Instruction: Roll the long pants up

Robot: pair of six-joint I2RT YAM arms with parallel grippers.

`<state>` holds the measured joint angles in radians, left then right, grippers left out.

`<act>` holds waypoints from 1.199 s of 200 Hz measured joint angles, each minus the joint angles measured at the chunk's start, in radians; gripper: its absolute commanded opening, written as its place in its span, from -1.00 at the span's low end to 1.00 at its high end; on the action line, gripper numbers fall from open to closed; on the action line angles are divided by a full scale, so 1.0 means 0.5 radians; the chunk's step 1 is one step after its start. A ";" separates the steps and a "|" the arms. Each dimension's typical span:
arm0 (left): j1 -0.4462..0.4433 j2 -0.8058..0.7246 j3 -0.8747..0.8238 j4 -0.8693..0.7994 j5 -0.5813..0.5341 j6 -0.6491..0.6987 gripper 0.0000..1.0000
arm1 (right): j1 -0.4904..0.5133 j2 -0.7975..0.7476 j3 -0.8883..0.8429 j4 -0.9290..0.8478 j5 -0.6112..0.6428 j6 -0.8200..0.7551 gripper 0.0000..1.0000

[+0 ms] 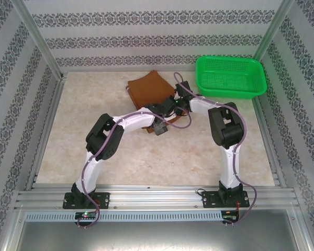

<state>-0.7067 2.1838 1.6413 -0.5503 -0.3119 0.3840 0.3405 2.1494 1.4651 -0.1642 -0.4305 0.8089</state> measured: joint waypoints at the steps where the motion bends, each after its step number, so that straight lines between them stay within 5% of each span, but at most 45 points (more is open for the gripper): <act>1: 0.000 -0.001 -0.003 0.003 -0.003 -0.001 1.00 | 0.000 0.000 0.000 0.000 0.000 0.000 -1.00; 50: -0.125 -0.174 -0.478 0.655 -0.468 0.107 1.00 | 0.004 0.000 0.000 -0.005 -0.013 0.001 -1.00; 90: -0.194 -0.153 -0.529 0.800 -0.661 0.219 0.90 | 0.004 0.000 0.000 -0.005 -0.015 0.001 -1.00; 102: -0.211 -0.130 -0.515 0.802 -0.701 0.246 0.52 | 0.004 0.000 0.000 -0.005 -0.016 0.001 -1.00; 120: -0.222 -0.049 -0.473 0.842 -0.787 0.268 -0.41 | 0.004 0.000 0.000 -0.002 -0.017 0.001 -1.00; 153: -0.203 0.096 -0.421 0.903 -0.931 0.286 -0.69 | 0.005 -0.001 0.002 -0.006 -0.042 0.001 -1.00; 156: -0.199 0.100 -0.418 0.903 -0.941 0.288 -1.00 | 0.005 -0.001 0.002 -0.005 -0.046 0.002 -1.00; 217: -0.160 0.043 -0.465 0.917 -0.850 0.306 -1.00 | 0.004 -0.046 -0.047 0.018 -0.060 0.010 -1.00; 240: -0.159 0.013 -0.386 0.654 -0.694 0.229 -1.00 | -0.020 -0.103 -0.068 -0.045 -0.046 0.008 -0.67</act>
<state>-0.7860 2.1902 1.4483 -0.2234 -0.6590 0.4984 0.3305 2.0979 1.4311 -0.1867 -0.4534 0.8131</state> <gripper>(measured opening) 0.163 0.086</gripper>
